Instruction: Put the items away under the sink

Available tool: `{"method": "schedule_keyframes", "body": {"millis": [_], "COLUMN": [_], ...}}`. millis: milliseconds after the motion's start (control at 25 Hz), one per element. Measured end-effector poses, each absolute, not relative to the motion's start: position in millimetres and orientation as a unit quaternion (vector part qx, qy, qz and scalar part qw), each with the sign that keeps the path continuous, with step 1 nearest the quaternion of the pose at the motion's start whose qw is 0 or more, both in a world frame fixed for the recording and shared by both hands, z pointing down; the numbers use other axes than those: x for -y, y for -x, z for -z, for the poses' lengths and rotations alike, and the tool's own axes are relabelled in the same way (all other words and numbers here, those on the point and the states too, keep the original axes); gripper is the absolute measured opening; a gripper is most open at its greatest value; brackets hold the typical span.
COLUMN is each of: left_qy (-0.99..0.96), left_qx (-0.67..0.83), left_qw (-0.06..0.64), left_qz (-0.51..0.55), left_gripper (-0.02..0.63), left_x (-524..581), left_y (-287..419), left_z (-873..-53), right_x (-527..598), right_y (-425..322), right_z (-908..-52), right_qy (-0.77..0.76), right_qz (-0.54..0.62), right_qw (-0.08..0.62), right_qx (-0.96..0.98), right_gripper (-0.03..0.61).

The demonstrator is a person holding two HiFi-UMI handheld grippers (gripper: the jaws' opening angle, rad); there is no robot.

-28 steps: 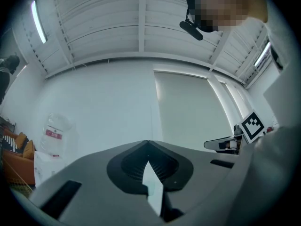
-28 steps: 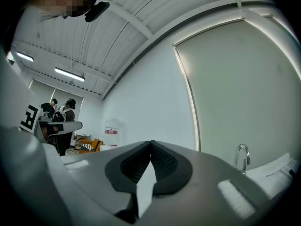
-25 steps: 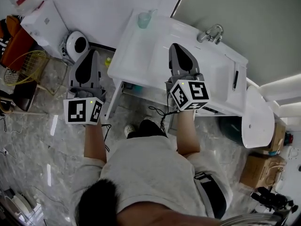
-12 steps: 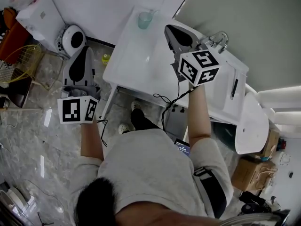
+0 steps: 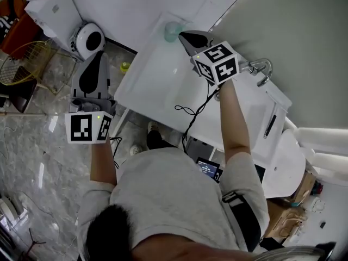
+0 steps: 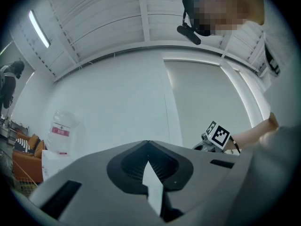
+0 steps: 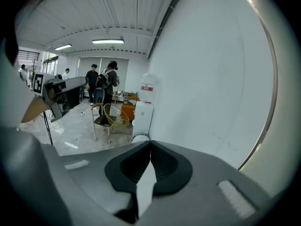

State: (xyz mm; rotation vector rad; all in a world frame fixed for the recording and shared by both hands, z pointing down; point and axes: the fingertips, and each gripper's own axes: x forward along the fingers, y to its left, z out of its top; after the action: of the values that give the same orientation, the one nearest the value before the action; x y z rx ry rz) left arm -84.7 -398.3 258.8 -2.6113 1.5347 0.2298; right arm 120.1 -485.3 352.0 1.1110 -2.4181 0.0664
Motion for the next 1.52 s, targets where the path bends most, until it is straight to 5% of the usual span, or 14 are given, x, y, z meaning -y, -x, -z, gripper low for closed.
{"method": "schedule_keyframes", "body": {"millis": [920, 1520], "left_qy": [0.808, 0.807], "left_qx": [-0.589, -0.591], "left_qw": [0.008, -0.004], "left_qz": [-0.022, -0.010], "left_gripper": [0.006, 0.006], "left_x": [440.1, 442.4], "left_y": [117.2, 119.3], "left_z": [-312.8, -324.5], "right_x": [588.6, 603.9], "right_y": [-131.3, -120.0], "right_z": [-519.8, -557.1], "right_qy": [-0.339, -0.317], "right_qz": [-0.034, 0.002], "right_qw": [0.399, 0.476], "right_qx": [0.851, 0.820], "right_gripper": [0.110, 0.055]}}
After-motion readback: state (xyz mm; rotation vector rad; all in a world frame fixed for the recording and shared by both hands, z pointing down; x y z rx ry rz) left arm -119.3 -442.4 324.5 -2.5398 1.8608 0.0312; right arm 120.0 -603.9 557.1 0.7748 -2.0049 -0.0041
